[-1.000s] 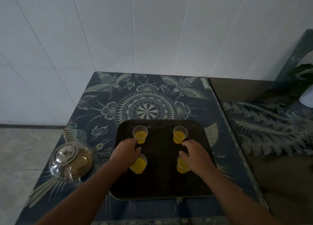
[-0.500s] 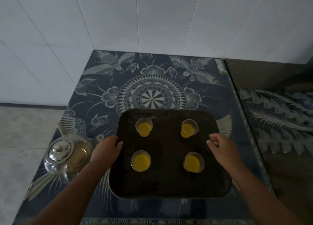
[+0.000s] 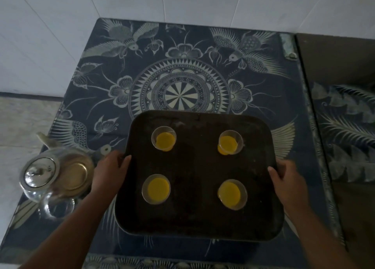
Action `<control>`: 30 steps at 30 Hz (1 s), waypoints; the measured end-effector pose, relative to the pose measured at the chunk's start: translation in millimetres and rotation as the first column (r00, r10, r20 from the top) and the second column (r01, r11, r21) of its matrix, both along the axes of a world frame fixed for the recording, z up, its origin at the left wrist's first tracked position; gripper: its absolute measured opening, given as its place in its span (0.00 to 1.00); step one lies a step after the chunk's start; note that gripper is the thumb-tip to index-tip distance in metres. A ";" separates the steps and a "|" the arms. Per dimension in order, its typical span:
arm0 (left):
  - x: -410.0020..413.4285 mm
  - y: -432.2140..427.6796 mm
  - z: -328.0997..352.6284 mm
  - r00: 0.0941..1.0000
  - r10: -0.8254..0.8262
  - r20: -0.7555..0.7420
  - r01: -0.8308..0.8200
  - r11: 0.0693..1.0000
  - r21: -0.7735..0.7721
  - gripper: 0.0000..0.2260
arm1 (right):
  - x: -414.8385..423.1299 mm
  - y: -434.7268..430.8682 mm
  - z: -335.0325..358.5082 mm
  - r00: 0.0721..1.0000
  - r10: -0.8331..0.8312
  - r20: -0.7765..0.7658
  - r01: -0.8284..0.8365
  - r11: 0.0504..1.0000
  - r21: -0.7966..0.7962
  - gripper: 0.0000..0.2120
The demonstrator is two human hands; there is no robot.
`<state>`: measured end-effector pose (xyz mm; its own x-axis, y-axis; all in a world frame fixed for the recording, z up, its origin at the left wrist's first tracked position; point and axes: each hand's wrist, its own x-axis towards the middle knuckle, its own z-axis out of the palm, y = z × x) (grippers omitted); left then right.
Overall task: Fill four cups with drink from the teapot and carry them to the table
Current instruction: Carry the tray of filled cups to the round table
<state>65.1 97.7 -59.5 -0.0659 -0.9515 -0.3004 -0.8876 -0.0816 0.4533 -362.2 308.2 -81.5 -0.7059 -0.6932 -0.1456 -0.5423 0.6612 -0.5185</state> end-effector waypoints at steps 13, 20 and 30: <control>-13.0 6.8 -14.4 0.991 0.040 0.129 -0.030 0.997 -0.077 0.16 | 3.8 -7.8 -14.1 0.952 0.072 -0.296 -0.041 0.993 0.112 0.16; -11.0 3.6 -22.7 0.989 0.009 0.149 0.006 0.995 -0.102 0.15 | -0.6 -8.9 -18.2 0.947 0.086 -0.311 -0.061 0.994 0.088 0.17; -7.0 1.6 -22.3 0.997 0.041 0.067 -0.034 0.993 -0.109 0.15 | -2.2 -10.4 -17.1 0.955 0.081 -0.284 -0.070 0.996 0.046 0.16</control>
